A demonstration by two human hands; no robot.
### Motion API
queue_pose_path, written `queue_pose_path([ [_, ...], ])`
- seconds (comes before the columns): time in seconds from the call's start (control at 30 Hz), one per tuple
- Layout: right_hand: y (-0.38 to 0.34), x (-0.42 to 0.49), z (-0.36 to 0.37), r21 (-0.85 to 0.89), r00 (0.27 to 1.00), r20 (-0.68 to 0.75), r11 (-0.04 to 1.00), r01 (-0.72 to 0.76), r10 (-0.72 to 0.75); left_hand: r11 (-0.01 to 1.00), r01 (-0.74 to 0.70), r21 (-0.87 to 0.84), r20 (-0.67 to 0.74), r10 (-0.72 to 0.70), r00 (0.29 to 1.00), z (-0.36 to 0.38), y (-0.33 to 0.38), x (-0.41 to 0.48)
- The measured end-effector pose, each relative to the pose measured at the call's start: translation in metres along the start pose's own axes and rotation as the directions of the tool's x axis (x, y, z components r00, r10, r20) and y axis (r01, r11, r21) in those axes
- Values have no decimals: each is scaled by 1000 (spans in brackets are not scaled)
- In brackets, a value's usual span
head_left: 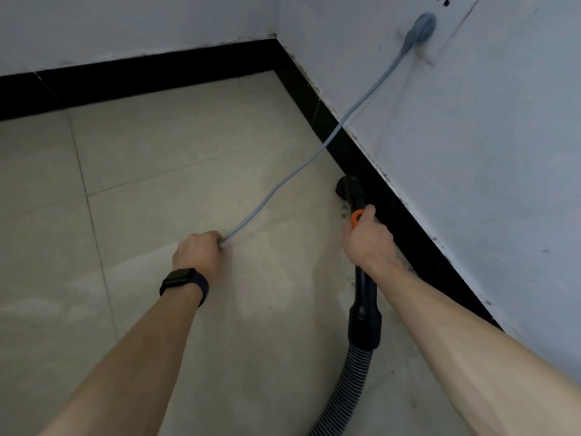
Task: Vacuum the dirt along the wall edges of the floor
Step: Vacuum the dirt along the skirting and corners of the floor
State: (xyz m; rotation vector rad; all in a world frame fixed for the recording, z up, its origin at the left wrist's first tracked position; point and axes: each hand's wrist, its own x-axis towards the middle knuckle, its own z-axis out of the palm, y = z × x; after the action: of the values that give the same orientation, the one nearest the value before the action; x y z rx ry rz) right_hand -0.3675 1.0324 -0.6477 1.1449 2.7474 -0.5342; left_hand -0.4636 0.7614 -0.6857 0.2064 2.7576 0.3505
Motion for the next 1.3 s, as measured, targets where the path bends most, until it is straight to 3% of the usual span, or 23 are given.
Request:
queue_pose_path([
  [0.07,9,-8,-2,58,1000,14,998,-19,19,983,5,-184,-32,-11,999,1,-1,-14],
  [0.17,21,-19,-5,263,995,89,962,-71,49,948,-106,-300,-133,69,989,6,1,-39],
  [0.27,27,-40,-4,617,979,202,773,-146,23,931,-123,-343,-200,55,978,3,6,-52],
  [0.4,26,-69,8,734,985,163,661,-156,52,938,-123,-325,-206,57,977,-6,17,-65],
  [0.73,22,-149,26,755,971,204,612,-236,122,979,-94,-179,-208,56,977,-37,33,-96],
  [0.9,23,-174,40,768,972,157,597,-233,177,982,-94,-161,-236,54,970,-40,44,-108],
  [1.3,30,-104,26,538,991,42,832,-133,130,983,-116,-141,-264,76,962,-44,44,-99],
])
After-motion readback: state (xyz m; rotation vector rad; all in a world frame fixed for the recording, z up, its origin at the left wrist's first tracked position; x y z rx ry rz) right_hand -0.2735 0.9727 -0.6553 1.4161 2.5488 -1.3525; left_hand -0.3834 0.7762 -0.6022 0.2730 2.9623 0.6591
